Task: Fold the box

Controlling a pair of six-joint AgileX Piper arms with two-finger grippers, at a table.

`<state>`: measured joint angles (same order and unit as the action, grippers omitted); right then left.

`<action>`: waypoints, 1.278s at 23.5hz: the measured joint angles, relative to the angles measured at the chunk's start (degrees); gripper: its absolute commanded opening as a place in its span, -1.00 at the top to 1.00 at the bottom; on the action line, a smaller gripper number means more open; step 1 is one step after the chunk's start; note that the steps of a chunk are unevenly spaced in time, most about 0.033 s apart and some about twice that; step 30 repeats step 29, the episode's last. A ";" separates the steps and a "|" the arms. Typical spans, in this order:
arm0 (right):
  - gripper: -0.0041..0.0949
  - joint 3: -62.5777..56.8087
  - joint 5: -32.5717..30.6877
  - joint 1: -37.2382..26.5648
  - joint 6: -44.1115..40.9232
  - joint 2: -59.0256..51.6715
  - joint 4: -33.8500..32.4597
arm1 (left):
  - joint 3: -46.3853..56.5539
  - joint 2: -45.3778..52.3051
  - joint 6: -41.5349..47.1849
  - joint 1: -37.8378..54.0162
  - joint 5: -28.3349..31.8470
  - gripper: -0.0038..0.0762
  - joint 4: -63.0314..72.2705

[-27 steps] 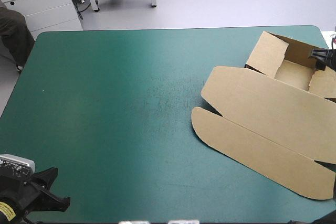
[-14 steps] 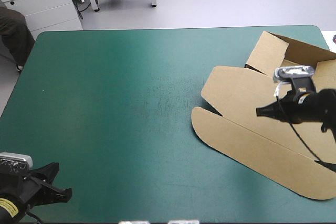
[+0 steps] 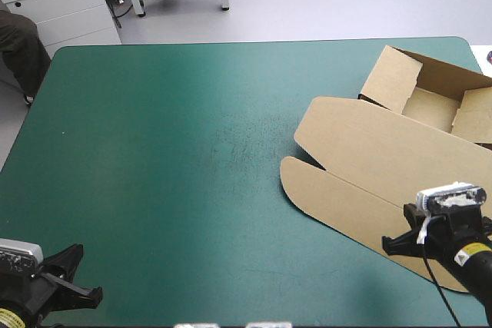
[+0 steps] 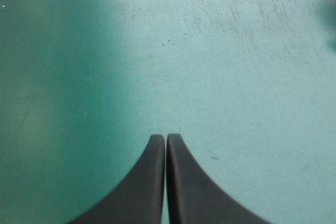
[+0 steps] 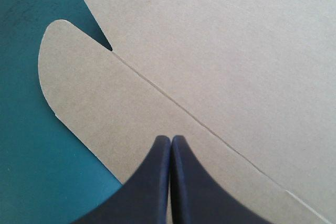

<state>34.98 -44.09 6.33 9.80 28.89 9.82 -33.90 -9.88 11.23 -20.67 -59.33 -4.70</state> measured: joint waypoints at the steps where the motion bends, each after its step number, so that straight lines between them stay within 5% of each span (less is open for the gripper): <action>1: 0.96 -1.01 0.28 0.00 0.00 -2.10 0.10 | 0.86 0.76 0.00 0.00 0.30 0.93 0.00; 20: 0.96 -11.97 2.26 0.00 -4.55 -29.27 -1.69 | 5.92 10.83 -0.23 0.00 4.81 0.93 -3.87; 30: 0.96 -12.07 2.26 0.00 -4.99 -29.69 -1.72 | 6.52 10.83 -0.23 0.00 6.04 0.93 -4.10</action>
